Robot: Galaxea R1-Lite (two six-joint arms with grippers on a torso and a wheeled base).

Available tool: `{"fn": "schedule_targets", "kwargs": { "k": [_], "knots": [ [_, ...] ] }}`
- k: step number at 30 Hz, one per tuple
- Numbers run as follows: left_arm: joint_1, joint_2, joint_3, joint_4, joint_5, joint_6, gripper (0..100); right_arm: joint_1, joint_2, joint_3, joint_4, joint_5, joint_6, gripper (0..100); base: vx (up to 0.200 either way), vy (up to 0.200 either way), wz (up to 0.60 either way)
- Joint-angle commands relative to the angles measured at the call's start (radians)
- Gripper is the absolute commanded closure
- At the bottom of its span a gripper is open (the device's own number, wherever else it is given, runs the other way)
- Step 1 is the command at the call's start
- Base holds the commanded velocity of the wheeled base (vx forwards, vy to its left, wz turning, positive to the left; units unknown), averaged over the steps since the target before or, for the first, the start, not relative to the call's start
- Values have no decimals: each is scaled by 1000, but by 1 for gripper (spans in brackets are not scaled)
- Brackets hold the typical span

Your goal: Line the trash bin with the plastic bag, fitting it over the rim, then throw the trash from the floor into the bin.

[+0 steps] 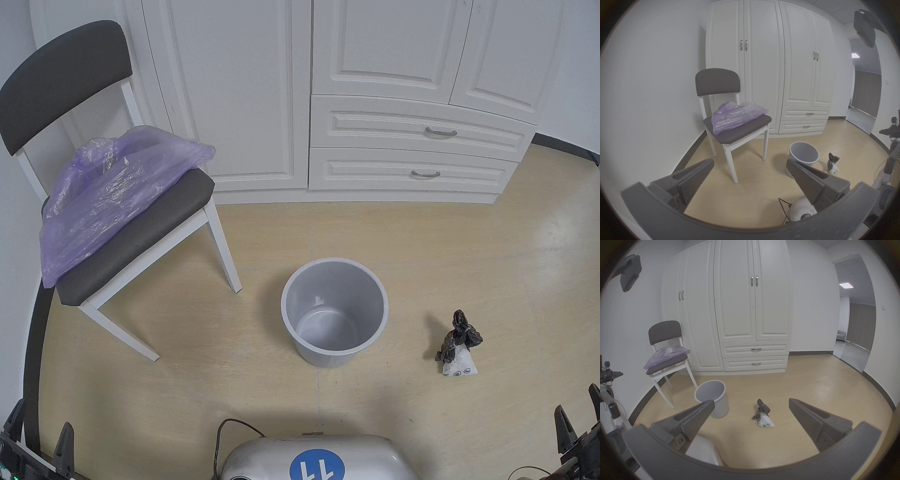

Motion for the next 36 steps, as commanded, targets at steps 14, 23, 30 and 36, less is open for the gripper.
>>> {"fn": "schedule_targets", "kwargs": {
  "k": [14,23,30,36],
  "knots": [
    [2,-16,18,-4,-18,33,0,-2,-16,18,1,14,-57,0,0,0,0],
    [2,-16,16,-1,8,-21,0,0,-16,18,-2,23,-48,0,0,0,0],
    [2,-16,18,-8,30,-15,0,-2,-16,18,-2,22,-33,0,0,0,0],
    [2,-15,2,-49,13,-35,0,0,-16,18,-10,-1,6,0,0,0,0]
  ]
}}
